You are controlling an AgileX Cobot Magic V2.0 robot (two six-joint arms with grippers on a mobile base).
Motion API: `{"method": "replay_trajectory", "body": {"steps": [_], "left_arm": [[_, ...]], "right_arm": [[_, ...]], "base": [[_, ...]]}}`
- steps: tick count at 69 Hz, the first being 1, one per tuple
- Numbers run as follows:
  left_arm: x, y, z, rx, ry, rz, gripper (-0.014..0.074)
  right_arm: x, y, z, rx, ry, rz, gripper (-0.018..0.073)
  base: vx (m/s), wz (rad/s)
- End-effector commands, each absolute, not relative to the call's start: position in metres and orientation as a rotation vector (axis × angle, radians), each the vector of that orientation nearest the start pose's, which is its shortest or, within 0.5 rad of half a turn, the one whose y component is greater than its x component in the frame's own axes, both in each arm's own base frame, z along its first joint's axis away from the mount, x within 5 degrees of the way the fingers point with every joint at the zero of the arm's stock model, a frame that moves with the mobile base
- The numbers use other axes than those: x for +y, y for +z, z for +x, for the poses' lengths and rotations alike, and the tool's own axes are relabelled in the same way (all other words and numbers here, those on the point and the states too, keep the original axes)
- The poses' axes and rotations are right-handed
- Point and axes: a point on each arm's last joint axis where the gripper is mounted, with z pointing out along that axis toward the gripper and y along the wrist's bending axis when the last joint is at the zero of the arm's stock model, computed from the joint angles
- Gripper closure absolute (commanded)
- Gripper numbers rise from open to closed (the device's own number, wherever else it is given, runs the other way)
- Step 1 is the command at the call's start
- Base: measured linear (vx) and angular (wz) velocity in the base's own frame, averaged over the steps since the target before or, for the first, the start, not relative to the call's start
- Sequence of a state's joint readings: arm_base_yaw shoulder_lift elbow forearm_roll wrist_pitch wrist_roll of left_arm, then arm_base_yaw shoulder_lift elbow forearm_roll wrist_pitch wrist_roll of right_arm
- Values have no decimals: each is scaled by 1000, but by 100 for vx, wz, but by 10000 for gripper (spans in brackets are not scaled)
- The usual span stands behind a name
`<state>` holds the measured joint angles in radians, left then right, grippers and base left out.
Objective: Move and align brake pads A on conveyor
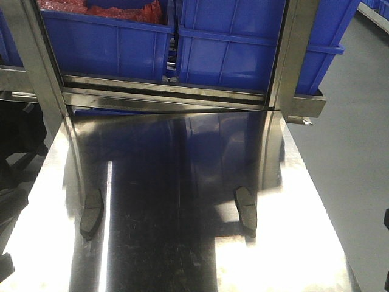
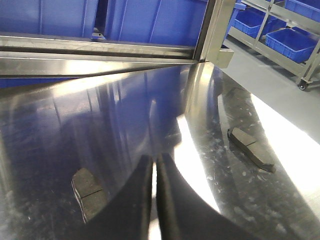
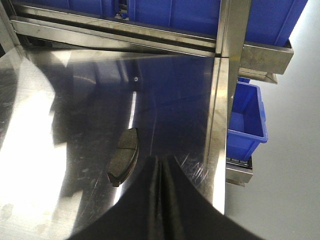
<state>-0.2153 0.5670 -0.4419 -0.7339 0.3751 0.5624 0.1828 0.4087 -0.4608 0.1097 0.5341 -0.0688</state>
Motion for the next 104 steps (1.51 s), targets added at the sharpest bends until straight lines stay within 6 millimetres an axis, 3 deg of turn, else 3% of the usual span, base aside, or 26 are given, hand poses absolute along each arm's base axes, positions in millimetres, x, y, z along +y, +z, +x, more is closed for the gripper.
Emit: {"method": "replay_trajectory", "body": {"steps": [1,42,49,58,69,74,104], "left_arm": [[-46,303,113,1838,-472,214,603],[-46,303,113,1841,-476,216,602],[-47,302,112,1857,-486,229,563],[-49,300,110,1876,-499,245,383],[-50,299,110,1888,-507,255,-18],[-50,299,110,1888,-507,254,-141],[-49,301,112,1886,-516,229,-23]], "right_arm": [[20,307,86,1867,189,-175,565],[20,307,86,1867,189,-175,565],[20,307,86,1867,189,-175,565],[20,307,86,1867,189,-175,565],[20,307,86,1867,189,-175,565],[20,307,86,1867,189,-175,565],[20,307,86,1867,189,-175,565]], "base": [[0,0],[0,0],[0,0],[0,0],[0,0],[0,0],[0,0]]}}
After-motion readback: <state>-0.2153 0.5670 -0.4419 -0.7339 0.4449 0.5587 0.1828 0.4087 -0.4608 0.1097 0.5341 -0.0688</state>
